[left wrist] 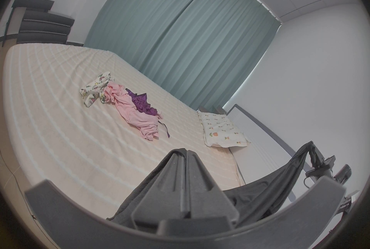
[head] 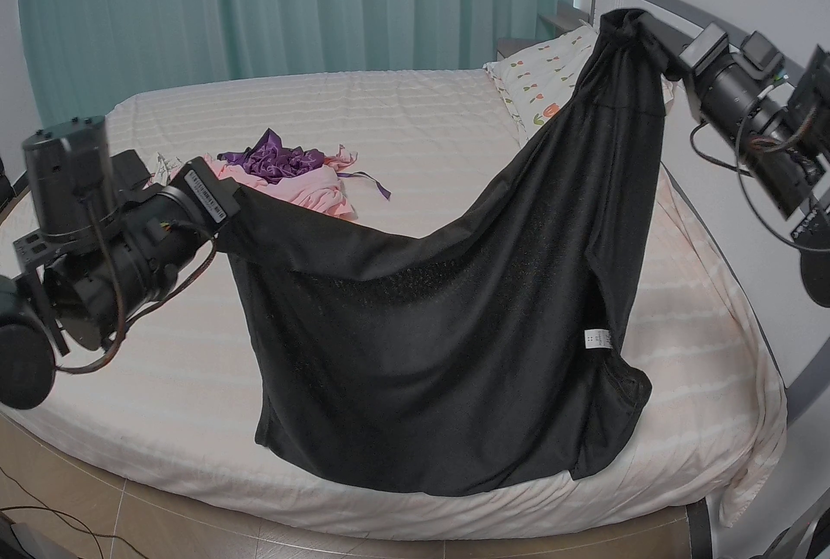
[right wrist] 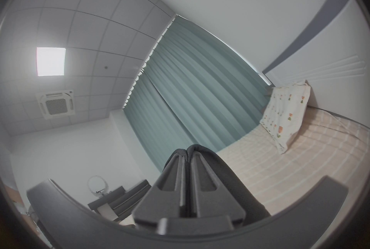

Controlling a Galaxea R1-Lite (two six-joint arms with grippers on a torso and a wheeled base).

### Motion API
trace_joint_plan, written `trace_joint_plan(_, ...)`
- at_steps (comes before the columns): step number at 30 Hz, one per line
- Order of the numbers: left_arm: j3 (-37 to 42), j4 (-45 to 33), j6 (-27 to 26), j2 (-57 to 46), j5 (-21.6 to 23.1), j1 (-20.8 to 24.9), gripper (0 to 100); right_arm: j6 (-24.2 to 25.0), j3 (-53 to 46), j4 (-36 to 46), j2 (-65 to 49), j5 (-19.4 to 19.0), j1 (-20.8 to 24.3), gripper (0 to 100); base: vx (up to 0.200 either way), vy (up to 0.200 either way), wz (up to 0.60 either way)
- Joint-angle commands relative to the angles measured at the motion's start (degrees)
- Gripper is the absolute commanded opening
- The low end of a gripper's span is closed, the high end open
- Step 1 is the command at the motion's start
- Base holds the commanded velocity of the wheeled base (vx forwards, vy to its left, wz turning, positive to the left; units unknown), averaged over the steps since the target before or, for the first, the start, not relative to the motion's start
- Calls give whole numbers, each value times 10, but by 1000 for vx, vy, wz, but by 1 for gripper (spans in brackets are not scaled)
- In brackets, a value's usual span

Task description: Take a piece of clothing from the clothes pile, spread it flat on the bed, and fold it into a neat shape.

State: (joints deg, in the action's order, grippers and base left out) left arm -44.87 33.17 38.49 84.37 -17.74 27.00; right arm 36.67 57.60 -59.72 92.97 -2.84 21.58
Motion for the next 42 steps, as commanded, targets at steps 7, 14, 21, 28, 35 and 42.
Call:
trace_joint_plan(7, -96, 3, 56, 189, 11, -36, 0, -5, 29, -45, 184, 33, -24, 0, 200, 0, 0)
trace_joint_plan(14, -119, 5, 79, 280, 12, -52, 0, -1, 50, -46, 270, 56, -38, 0, 0, 0, 0)
trace_joint_plan(21, -169, 10, 98, 361, 13, -71, 100, 1, 75, -45, 342, 88, -45, 0, 0, 0, 0)
trace_joint_plan(28, -220, 10, 107, 417, 13, -89, 100, 0, 116, 6, 393, 104, -76, 100, 0, 0, 0)
trace_joint_plan(35, -216, 4, 99, 376, 35, -113, 100, 3, 155, 50, 404, 165, -116, 100, 0, 0, 0)
trace_joint_plan(42, -148, 8, 71, 315, 39, -112, 100, 36, 66, 51, 338, 161, -118, 100, 0, 0, 0)
